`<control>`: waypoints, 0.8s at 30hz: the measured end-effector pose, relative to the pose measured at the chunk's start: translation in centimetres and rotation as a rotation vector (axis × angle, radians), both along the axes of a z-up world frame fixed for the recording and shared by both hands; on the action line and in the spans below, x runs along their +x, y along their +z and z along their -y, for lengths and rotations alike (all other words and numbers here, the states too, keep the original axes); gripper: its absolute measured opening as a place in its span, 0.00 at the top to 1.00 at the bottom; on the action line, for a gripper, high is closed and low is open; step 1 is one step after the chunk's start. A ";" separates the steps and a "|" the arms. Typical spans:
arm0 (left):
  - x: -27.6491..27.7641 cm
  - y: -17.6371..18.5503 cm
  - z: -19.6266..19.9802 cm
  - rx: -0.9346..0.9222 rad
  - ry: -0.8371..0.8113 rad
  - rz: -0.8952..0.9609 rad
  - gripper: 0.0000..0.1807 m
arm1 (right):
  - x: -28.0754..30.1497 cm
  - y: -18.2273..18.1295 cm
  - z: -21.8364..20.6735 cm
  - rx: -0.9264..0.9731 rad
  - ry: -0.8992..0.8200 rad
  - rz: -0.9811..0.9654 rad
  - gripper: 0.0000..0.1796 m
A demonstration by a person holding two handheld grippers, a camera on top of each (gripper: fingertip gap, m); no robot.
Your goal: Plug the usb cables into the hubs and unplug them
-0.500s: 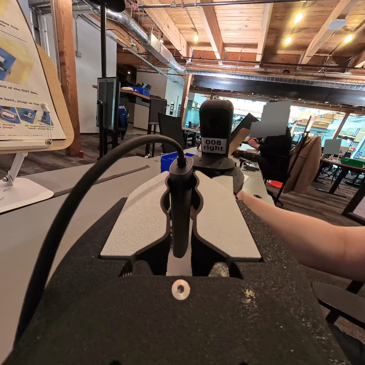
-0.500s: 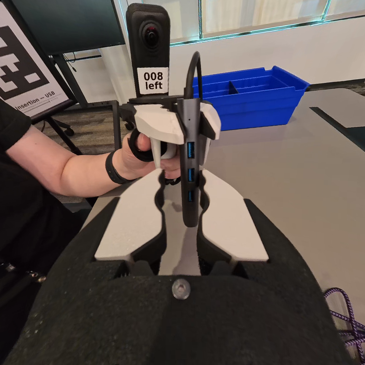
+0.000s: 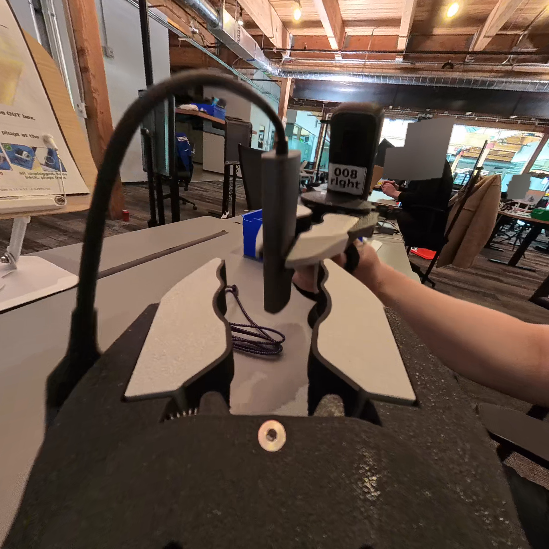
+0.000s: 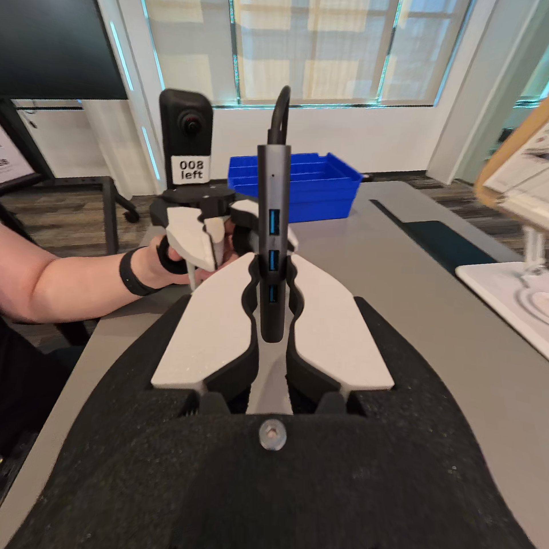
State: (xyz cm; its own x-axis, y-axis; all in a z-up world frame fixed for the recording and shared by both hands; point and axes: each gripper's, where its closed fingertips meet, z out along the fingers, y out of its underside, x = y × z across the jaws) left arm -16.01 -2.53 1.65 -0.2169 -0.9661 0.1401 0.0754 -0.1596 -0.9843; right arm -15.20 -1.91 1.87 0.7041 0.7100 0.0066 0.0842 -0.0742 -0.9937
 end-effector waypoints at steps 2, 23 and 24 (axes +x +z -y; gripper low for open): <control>0.1 -0.3 0.3 0.007 -0.011 -0.014 0.68 | 2.5 1.9 0.5 0.023 -0.071 0.011 0.91; 1.3 -2.0 1.2 0.068 -0.002 -0.119 0.70 | 42.1 -3.8 20.8 -0.635 -1.239 0.357 0.91; 1.4 -2.1 1.1 0.067 0.002 -0.121 0.70 | 42.5 -5.7 20.9 -0.692 -1.249 0.358 0.90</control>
State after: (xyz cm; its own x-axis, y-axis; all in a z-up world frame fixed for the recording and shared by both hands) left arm -14.65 -3.58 -0.42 -0.2000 -0.9747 0.0999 -0.0446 -0.0928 -0.9947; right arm 27.27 -22.84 -3.84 0.8832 -0.4099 0.2280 -0.1622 -0.7230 -0.6715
